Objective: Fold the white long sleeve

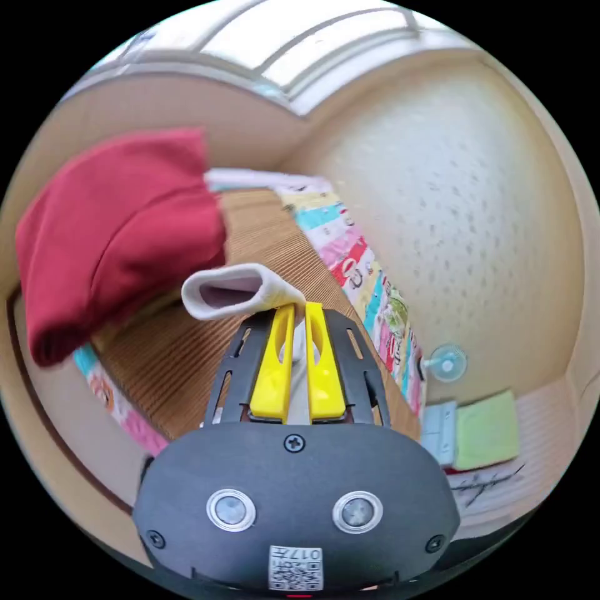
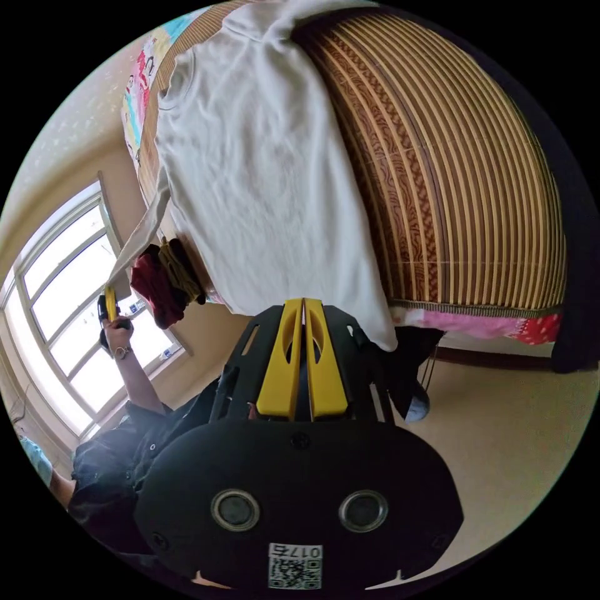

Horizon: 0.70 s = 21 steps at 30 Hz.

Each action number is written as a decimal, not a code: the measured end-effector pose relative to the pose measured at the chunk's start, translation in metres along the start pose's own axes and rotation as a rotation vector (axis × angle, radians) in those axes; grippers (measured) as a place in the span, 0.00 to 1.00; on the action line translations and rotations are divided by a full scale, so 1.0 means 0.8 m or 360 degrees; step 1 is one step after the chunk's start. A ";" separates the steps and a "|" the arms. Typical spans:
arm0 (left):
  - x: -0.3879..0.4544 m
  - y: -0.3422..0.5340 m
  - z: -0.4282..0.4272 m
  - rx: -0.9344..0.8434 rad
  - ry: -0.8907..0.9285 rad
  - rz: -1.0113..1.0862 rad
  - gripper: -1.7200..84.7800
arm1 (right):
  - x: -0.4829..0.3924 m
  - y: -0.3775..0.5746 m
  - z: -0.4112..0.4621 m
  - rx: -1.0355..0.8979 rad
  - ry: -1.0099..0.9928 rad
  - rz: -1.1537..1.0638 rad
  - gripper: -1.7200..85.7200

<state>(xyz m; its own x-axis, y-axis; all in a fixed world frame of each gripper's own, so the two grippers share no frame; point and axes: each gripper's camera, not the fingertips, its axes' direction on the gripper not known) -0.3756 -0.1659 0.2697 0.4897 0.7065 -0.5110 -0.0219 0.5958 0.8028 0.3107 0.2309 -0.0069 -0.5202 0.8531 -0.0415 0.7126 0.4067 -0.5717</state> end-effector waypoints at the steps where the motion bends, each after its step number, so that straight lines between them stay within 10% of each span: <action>1: 0.053 -0.002 0.007 0.0052 0.0044 0.0183 0.06 | -0.005 0.002 -0.015 0.0013 -0.0035 -0.0004 0.02; 10: 0.365 0.190 0.225 -0.0344 0.0451 0.1137 0.10 | -0.038 0.030 -0.127 0.0233 -0.0399 -0.0045 0.03; 21: 0.399 0.472 0.302 -0.1316 0.0632 0.0913 0.10 | 0.009 0.088 -0.350 0.1149 -0.0922 0.0416 0.16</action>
<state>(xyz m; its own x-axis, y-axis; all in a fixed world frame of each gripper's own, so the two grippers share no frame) -0.0170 0.1923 0.4835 -0.0951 0.9467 -0.3078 -0.8120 0.1051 0.5741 0.4889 0.3575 0.1820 -0.6758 0.5153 -0.5270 0.4779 -0.2380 -0.8455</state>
